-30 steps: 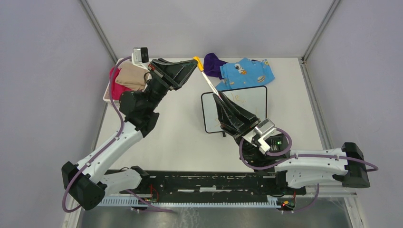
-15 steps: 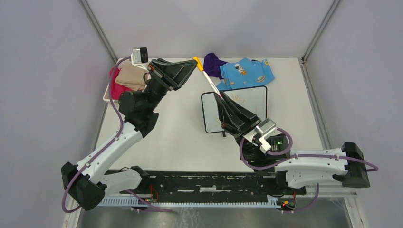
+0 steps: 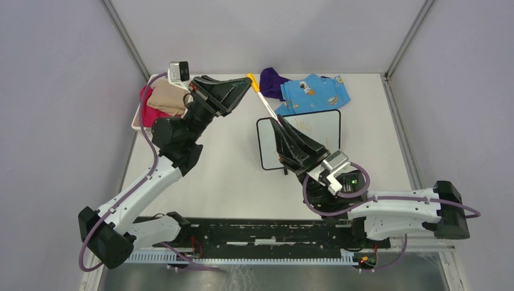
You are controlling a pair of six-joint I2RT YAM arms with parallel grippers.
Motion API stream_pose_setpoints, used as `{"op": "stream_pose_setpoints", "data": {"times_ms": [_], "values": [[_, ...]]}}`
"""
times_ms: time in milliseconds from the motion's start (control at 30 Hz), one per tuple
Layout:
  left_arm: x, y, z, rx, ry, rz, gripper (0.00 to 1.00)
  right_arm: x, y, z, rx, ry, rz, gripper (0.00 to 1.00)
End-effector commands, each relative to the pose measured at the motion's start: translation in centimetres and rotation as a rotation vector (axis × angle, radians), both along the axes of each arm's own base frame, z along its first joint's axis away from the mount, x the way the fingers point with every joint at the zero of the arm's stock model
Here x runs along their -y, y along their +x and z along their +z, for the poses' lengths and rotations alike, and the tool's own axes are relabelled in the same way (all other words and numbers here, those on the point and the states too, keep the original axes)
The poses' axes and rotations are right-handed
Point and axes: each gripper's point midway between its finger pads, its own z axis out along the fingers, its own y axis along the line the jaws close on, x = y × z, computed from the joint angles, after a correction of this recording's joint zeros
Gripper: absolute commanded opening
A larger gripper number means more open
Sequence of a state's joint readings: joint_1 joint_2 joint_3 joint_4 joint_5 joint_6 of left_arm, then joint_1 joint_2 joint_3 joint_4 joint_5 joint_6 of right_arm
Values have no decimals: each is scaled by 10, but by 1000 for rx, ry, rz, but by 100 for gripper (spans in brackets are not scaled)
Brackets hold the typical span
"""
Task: Write a sentence on the whiteboard
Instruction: Close the whiteboard marker at the center of the board.
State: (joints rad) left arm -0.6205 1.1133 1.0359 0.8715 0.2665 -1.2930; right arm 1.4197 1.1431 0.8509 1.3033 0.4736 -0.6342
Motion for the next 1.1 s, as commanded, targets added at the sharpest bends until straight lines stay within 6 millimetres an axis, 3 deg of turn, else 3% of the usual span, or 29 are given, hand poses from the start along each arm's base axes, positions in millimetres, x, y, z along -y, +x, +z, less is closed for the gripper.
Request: {"op": "stream_pose_setpoints", "data": {"times_ms": [0,1067], "values": [[-5,-17,9,69,-26,-18,2,14,-2,23,9,81,-11,0],[11,-30,2,54,-70,-150,2,8,-2,32,30,149,-13,0]]}}
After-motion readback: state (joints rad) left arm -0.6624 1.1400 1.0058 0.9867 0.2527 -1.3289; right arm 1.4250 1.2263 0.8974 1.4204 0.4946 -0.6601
